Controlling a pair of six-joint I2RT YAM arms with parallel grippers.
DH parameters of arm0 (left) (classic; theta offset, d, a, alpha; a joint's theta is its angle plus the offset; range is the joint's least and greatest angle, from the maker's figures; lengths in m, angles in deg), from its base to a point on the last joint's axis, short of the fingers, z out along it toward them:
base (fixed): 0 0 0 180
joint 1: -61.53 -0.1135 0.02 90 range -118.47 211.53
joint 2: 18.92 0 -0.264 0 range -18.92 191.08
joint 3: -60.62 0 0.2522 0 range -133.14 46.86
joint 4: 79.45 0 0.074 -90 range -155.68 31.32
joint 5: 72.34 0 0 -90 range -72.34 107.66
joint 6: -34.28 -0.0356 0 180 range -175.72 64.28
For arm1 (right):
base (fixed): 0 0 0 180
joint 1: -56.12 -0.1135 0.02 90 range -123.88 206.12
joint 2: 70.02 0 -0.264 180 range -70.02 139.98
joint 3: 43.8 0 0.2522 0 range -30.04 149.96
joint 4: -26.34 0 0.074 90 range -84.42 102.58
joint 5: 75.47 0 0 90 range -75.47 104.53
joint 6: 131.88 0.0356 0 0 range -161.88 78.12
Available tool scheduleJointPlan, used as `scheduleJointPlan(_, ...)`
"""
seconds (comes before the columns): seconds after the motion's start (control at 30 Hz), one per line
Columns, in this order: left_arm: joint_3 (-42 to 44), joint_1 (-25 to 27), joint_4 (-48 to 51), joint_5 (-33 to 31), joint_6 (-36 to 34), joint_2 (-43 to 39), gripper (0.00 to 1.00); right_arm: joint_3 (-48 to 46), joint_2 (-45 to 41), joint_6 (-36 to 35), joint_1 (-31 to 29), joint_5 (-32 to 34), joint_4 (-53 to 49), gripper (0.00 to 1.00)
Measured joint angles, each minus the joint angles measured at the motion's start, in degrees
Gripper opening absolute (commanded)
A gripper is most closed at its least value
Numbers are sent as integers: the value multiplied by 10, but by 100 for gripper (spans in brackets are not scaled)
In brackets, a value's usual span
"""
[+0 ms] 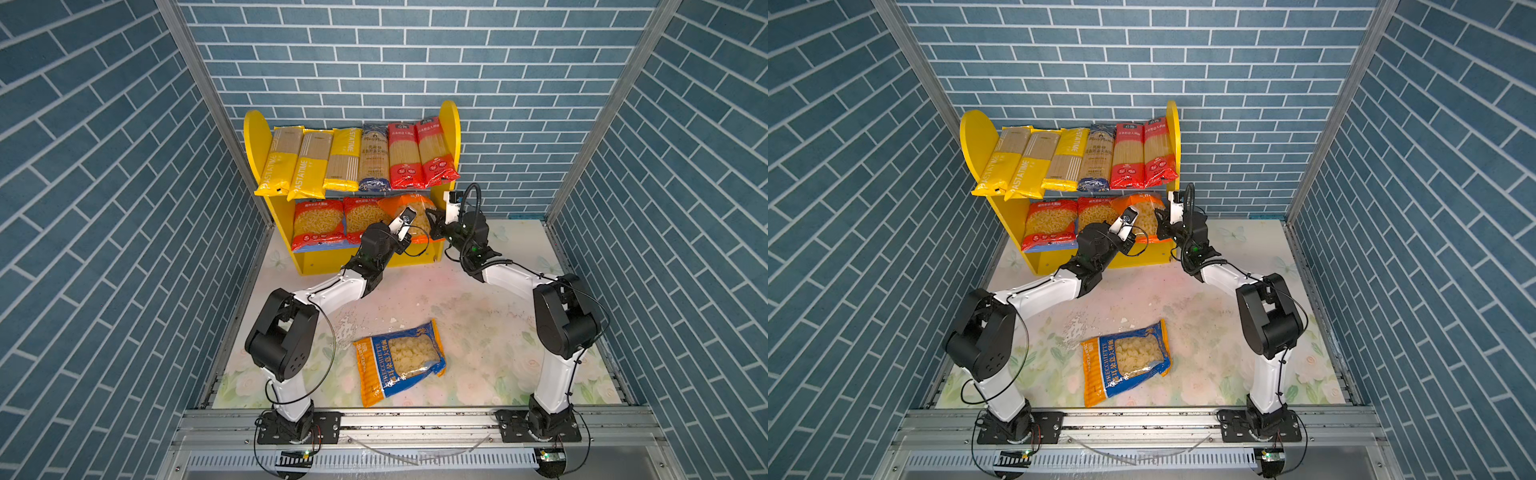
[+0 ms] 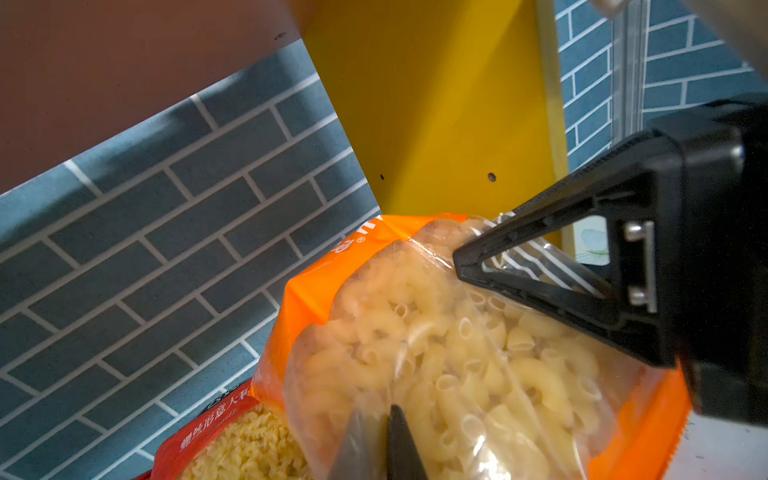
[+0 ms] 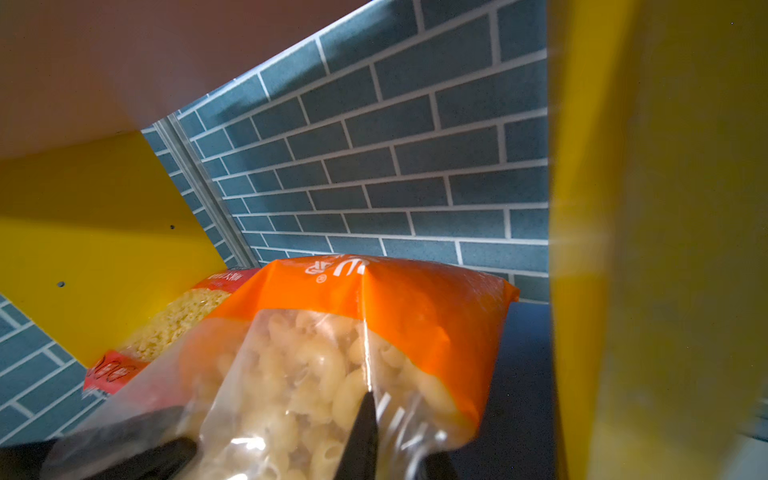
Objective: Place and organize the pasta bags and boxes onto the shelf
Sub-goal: 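Lift the macaroni bag with both grippers onto the lower shelf beside the fusilli, then push the macaroni bag into place and open both grippers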
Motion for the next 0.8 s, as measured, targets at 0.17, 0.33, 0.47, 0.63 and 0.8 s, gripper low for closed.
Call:
scheduleJointPlan(0.17,-23,-6,-9,-2,12,48,0,2,7,-34,0,24,0,32)
scheduleJointPlan(0.33,-23,-10,-3,-2,31,61,0,-19,-4,-37,-6,33,-32,44)
scheduleJointPlan(0.47,-23,-14,14,0,42,61,0,-61,-47,-33,-4,41,-61,51)
scheduleJointPlan(0.63,-31,-24,44,4,66,61,0,-95,-129,-32,2,57,-79,53)
scheduleJointPlan(0.8,-59,-27,86,-1,132,64,0,-137,-205,-13,9,68,-81,51)
